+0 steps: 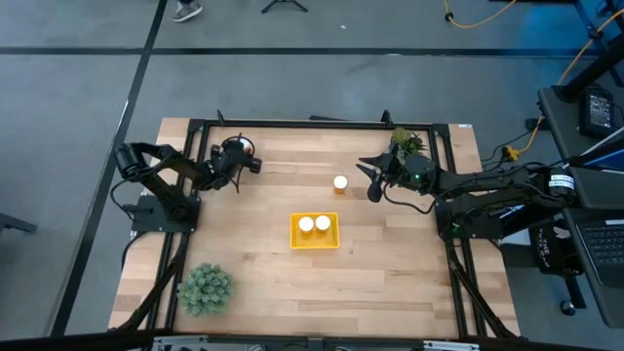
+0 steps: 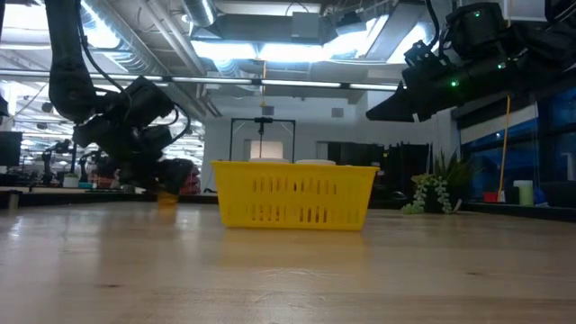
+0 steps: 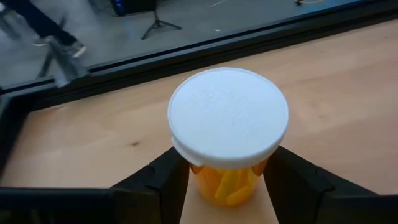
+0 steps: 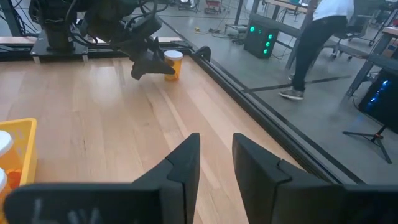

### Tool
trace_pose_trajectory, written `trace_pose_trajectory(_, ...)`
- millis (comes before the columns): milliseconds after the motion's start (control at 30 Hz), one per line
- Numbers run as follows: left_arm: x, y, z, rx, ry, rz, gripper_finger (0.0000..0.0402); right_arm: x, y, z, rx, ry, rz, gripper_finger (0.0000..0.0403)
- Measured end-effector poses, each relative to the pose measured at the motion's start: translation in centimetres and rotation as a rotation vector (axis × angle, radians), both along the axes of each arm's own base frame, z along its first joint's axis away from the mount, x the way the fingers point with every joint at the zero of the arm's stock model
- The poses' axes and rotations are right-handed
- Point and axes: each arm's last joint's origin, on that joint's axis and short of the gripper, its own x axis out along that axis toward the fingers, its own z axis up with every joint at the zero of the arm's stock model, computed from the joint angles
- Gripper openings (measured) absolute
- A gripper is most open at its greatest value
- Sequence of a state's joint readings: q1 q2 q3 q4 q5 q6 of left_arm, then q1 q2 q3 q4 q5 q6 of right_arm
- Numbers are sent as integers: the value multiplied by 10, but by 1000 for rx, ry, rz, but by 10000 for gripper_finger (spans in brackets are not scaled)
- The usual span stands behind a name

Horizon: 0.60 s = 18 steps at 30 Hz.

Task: Pick and place pill bottles into a basket
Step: Put the orange pill bottle into the yellow bin

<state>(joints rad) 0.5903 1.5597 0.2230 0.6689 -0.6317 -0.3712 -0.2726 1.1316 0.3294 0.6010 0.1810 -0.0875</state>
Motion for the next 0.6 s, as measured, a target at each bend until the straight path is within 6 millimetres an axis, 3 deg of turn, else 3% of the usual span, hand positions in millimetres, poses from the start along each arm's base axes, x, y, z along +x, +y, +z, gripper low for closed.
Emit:
trace_pose_trajectory(200,7,-6,1,-20,-10,-112,180,0,0,0,0,0,0,99)
trace_pose_trajectory(600,29,-29,5,-16,-19,-542,183,0,0,0,0,1,0,99)
